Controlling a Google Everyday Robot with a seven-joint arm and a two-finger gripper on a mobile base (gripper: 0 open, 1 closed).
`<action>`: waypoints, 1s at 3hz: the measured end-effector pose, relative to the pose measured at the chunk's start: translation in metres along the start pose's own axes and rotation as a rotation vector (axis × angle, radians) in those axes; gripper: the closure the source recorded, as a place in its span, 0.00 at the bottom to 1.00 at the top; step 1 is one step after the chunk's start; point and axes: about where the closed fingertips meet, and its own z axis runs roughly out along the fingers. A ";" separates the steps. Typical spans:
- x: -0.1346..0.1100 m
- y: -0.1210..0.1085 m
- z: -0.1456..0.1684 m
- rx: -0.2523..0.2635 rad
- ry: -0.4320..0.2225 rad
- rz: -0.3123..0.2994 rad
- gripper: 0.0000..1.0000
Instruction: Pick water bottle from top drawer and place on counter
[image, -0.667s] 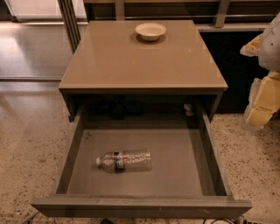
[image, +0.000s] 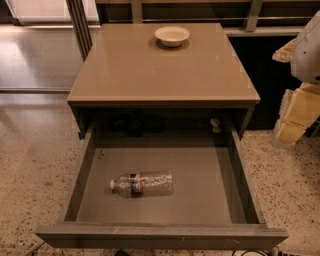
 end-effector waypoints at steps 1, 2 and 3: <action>-0.005 0.009 0.053 -0.032 -0.037 0.018 0.00; -0.026 0.032 0.148 -0.125 -0.087 0.000 0.00; -0.029 0.034 0.152 -0.137 -0.094 -0.004 0.00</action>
Offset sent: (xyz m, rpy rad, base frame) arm 0.0386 0.0938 -0.2418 0.1795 0.1921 0.1079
